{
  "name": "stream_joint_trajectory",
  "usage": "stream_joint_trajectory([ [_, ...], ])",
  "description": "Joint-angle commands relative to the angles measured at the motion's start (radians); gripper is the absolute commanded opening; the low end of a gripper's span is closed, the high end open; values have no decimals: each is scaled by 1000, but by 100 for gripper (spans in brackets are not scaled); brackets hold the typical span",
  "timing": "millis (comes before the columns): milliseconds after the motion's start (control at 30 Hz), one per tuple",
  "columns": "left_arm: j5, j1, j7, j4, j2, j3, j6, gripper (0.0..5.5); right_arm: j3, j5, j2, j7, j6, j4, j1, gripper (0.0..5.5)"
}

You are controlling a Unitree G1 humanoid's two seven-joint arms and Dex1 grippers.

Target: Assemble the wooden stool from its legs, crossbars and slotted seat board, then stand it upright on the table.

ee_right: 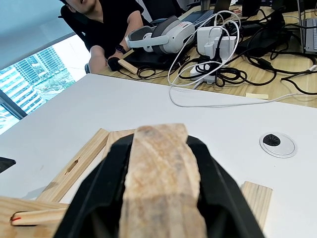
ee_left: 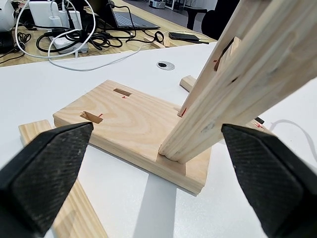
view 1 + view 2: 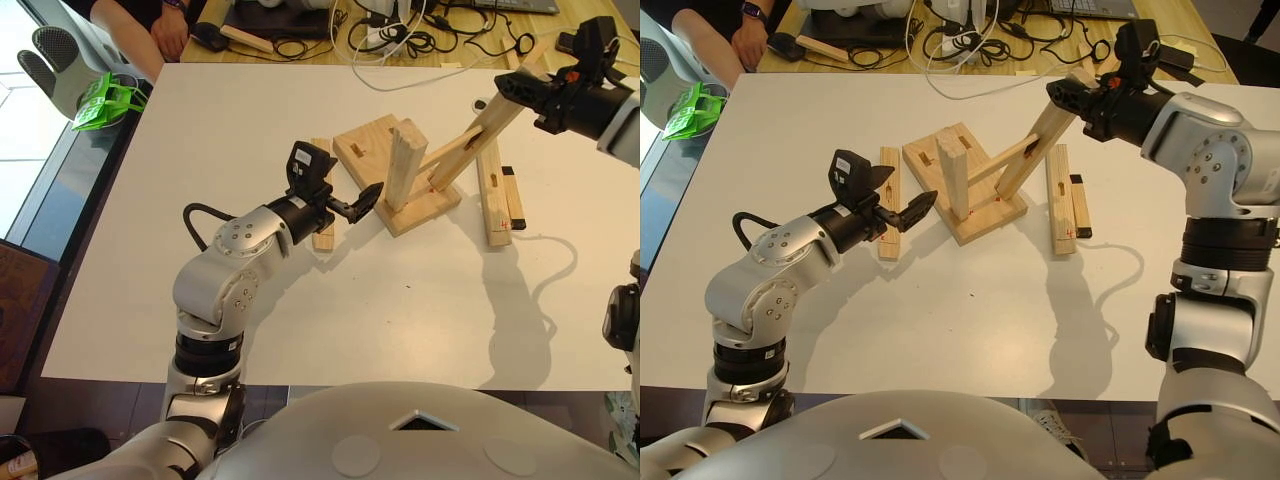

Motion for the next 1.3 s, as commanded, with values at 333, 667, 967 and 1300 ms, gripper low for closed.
stream_joint_trajectory([
  [333,11,-4,2,-2,3,-4,-2,480,86,-65,13,-34,108,52,135,109],
  [667,15,-10,3,6,-4,-10,-10,480,144,-84,23,-47,211,75,98,102],
  [967,22,-20,8,22,-21,-22,-27,480,282,-170,47,11,112,181,25,102],
  [1300,30,-7,12,16,-29,-25,-31,480,345,-273,-7,29,-43,106,75,182],
])
